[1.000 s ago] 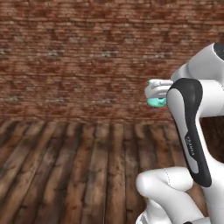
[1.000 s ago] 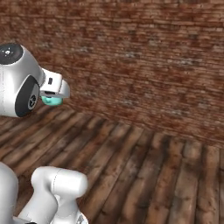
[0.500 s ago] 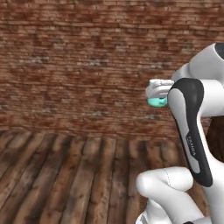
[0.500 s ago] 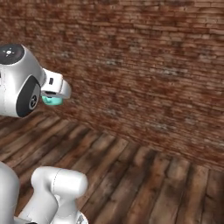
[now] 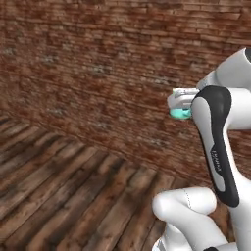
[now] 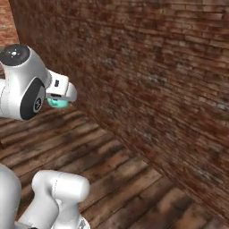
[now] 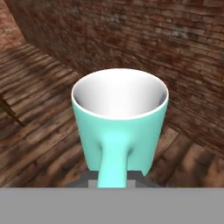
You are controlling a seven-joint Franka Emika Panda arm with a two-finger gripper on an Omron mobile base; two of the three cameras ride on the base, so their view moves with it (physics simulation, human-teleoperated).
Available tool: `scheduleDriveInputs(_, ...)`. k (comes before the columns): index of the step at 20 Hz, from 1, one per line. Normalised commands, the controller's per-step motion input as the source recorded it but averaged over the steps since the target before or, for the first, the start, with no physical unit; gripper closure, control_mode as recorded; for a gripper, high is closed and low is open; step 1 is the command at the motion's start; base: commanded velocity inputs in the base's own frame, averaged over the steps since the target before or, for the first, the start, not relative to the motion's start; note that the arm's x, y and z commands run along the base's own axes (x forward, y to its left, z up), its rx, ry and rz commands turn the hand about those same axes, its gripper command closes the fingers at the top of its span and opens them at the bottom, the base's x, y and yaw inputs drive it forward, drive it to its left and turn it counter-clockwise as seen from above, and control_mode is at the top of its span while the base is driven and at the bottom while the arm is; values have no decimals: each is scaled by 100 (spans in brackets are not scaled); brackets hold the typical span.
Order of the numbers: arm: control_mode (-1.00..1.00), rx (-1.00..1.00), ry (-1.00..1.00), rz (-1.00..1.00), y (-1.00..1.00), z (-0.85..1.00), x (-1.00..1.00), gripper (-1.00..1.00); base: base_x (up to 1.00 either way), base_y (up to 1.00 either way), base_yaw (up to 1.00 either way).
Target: There is a tray on the dining counter. Grab the cup, mug, and pitcher and place them on the tray. The pitcher may be placed next to the tray if it cannot fit the tray.
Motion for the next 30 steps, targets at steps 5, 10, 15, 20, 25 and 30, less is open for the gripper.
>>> scheduleDriveInputs(5, 100, 0, 0, 0, 0, 0, 0, 100, 88, -14, 96)
scheduleDriveInputs(10, 100, 0, 0, 0, 0, 0, 0, 100, 83, -35, 89)
scheduleDriveInputs(15, 100, 0, 0, 0, 0, 0, 0, 100, 81, -52, 83)
scheduleDriveInputs(20, 100, 0, 0, 0, 0, 0, 0, 100, 88, -55, 78)
scheduleDriveInputs(25, 100, 0, 0, 0, 0, 0, 0, 100, 94, -63, 66)
scheduleDriveInputs(30, 100, 0, 0, 0, 0, 0, 0, 100, 79, -69, 53)
